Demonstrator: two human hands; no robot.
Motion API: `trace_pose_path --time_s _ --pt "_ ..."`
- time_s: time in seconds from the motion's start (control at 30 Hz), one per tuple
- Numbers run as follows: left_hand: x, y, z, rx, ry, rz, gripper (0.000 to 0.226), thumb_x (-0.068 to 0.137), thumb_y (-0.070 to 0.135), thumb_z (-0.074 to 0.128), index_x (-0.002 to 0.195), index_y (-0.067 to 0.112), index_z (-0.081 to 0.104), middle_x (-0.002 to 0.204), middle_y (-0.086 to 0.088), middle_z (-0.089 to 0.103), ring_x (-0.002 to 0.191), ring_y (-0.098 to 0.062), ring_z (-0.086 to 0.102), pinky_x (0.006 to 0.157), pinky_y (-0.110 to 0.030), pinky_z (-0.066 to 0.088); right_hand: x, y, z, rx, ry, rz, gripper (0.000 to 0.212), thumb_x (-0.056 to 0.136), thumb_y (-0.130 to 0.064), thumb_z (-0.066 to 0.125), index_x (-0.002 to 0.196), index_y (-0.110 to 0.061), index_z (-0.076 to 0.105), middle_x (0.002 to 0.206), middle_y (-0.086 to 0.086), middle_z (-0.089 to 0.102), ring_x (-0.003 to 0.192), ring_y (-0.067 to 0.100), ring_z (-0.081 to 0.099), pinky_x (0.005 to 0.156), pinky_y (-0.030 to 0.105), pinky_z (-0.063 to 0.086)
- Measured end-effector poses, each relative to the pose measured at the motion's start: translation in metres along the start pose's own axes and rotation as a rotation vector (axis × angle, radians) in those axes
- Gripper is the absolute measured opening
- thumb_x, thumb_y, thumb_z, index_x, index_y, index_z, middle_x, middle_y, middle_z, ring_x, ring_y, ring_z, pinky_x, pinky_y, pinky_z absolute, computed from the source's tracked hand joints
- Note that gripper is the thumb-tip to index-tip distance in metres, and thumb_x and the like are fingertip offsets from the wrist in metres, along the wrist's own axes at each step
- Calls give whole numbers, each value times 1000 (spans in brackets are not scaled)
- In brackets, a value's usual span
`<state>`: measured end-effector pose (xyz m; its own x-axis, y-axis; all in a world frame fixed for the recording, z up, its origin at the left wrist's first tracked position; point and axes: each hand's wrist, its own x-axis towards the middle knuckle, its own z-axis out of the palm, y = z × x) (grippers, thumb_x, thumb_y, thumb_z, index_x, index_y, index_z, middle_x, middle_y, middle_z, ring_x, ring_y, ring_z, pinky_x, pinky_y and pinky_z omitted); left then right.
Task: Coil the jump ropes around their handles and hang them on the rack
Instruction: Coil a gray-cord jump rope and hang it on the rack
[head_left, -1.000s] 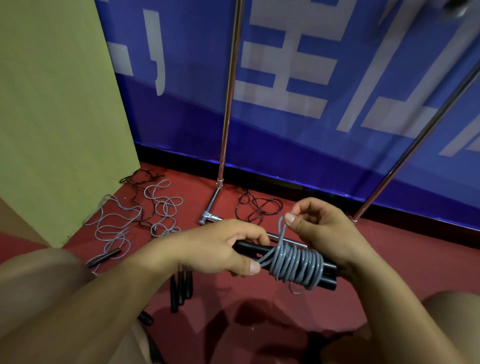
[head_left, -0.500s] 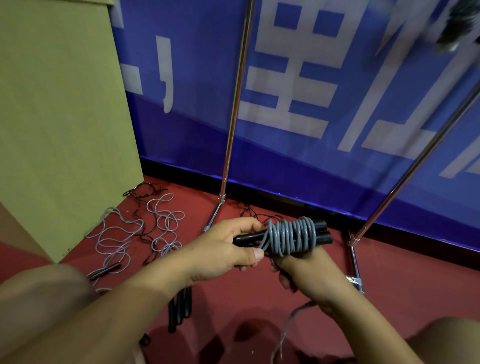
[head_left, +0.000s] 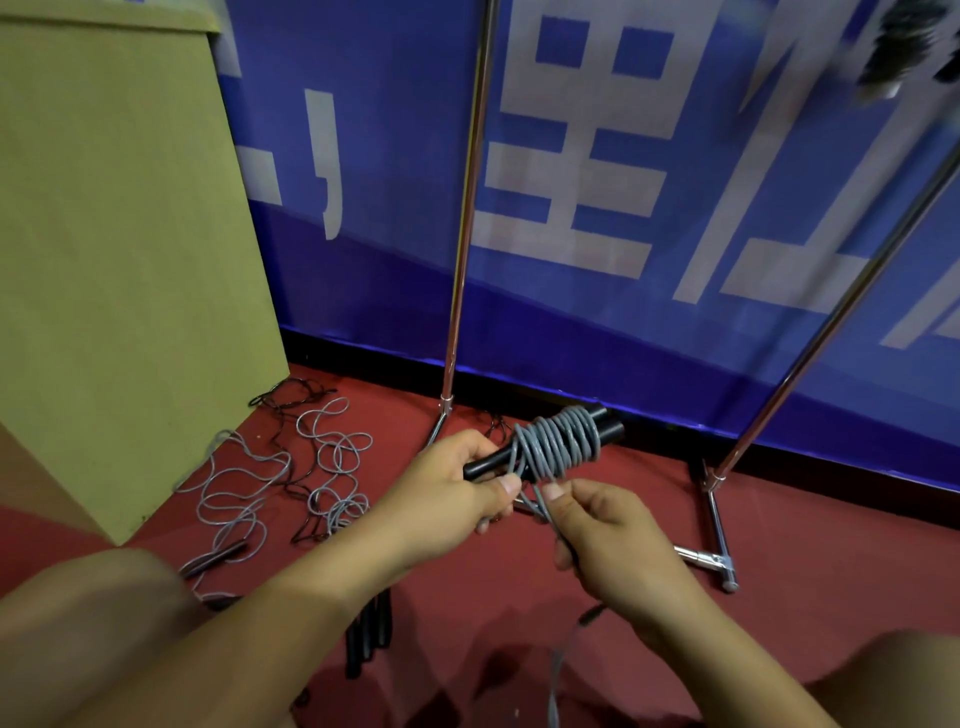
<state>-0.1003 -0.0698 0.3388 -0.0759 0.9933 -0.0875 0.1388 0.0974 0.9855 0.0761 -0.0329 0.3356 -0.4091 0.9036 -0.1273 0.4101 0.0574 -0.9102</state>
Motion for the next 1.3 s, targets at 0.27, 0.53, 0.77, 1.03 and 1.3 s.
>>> trace_pose_path --time_s 0.27,0.53,0.77,1.03,1.3 --pt "10 -13 -1 231 166 -21 8 91 22 66 89 21 58 76 -2 72 60 -14 58 70 -41 55 -6 -1 -3 -183 61 -115 43 98 -44 49 74 -14 67 46 -7 45 45 4 39 48 22 32" --pt "14 -12 -4 408 207 0 12 93 24 63 88 27 52 71 11 73 53 -6 60 72 -43 58 -10 1 -1 -246 124 -187 36 89 -40 68 63 -17 58 45 -12 41 45 4 35 46 19 31" --pt "15 -9 -5 471 214 -8 15 88 30 62 87 37 49 69 13 72 61 -16 64 73 -46 58 -14 -2 -2 -249 162 -263 41 91 -35 66 57 -19 50 46 -9 38 47 5 35 46 20 29" --pt "17 -12 -4 565 236 -76 20 70 50 55 85 37 51 73 13 71 75 -18 68 76 -43 56 -18 2 3 -327 152 -352 41 90 -36 66 56 -21 49 47 -9 41 47 8 37 47 21 26" --pt "15 -17 -7 743 159 -83 18 81 45 66 87 31 56 78 11 69 79 -17 66 78 -38 55 -15 1 -7 -261 232 -284 37 92 -36 64 63 -14 58 46 -10 42 46 5 37 47 19 29"
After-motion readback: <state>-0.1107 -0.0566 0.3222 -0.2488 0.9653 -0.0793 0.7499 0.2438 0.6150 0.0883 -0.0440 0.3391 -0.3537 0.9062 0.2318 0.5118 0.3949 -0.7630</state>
